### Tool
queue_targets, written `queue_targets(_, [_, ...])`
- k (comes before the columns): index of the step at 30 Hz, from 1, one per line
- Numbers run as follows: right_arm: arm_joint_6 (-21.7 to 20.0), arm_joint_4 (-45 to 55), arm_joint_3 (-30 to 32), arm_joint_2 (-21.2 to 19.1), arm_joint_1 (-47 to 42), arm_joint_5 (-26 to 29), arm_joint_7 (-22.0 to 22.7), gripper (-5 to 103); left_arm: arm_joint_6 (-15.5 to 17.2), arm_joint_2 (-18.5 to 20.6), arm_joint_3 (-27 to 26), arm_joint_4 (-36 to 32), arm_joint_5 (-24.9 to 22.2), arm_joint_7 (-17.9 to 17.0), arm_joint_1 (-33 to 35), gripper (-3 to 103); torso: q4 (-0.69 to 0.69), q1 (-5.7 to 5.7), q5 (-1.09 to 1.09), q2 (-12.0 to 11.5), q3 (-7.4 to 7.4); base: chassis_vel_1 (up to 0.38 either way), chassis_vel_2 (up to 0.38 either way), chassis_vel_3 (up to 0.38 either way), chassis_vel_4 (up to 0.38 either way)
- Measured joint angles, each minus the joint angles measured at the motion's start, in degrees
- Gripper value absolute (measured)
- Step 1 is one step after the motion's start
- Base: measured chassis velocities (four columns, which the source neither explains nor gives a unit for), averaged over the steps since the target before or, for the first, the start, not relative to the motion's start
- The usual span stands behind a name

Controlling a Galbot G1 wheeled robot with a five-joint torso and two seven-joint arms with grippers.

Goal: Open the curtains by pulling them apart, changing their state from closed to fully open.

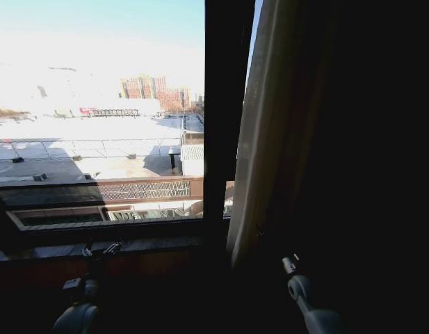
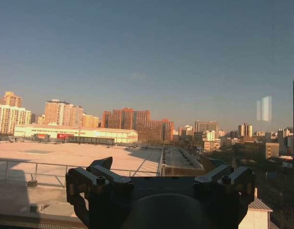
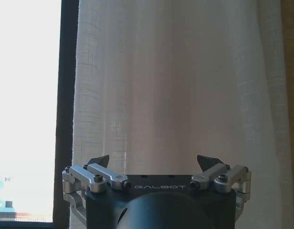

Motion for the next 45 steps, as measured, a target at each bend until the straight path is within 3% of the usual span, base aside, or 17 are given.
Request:
queue_targets(15, [0.1, -0.1, 0.0, 0.0, 0.1, 0.0, 0.0, 100, 0.0, 0.0, 0.0, 0.0, 0.0, 0.0, 0.0, 100, 0.01, 0.0, -0.02, 0.0, 0.0, 0.184, 0.092, -0.181, -0.096])
queue_targets(45, [0.1, -0.1, 0.0, 0.0, 0.1, 0.0, 0.0, 100, 0.0, 0.0, 0.0, 0.0, 0.0, 0.0, 0.0, 100, 0.01, -0.01, -0.01, 0.0, -0.01, 0.359, 0.321, -0.369, -0.314])
